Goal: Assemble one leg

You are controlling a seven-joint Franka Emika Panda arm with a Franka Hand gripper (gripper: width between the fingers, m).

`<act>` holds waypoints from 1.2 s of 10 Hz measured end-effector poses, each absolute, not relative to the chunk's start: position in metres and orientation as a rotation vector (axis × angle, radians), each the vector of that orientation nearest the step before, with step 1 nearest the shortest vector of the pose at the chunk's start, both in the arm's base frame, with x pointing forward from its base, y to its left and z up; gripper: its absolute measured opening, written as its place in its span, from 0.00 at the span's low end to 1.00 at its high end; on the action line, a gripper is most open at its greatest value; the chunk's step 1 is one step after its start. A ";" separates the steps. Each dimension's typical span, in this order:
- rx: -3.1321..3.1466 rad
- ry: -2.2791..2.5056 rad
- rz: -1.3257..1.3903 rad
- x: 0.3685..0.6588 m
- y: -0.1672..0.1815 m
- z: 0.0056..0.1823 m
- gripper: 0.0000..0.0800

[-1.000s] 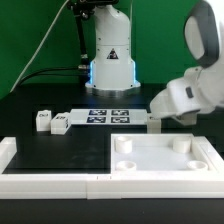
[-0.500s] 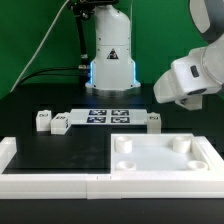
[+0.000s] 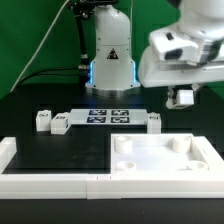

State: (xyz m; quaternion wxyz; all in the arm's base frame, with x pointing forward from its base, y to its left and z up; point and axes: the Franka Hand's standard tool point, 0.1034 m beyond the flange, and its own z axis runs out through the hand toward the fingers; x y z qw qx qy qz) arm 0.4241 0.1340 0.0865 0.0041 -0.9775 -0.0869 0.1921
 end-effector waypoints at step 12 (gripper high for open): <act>-2.997 -0.325 -0.318 0.549 0.131 0.097 0.36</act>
Offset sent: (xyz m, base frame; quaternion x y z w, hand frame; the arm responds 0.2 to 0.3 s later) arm 0.0000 0.0000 0.0000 0.0000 0.2667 0.0000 0.9638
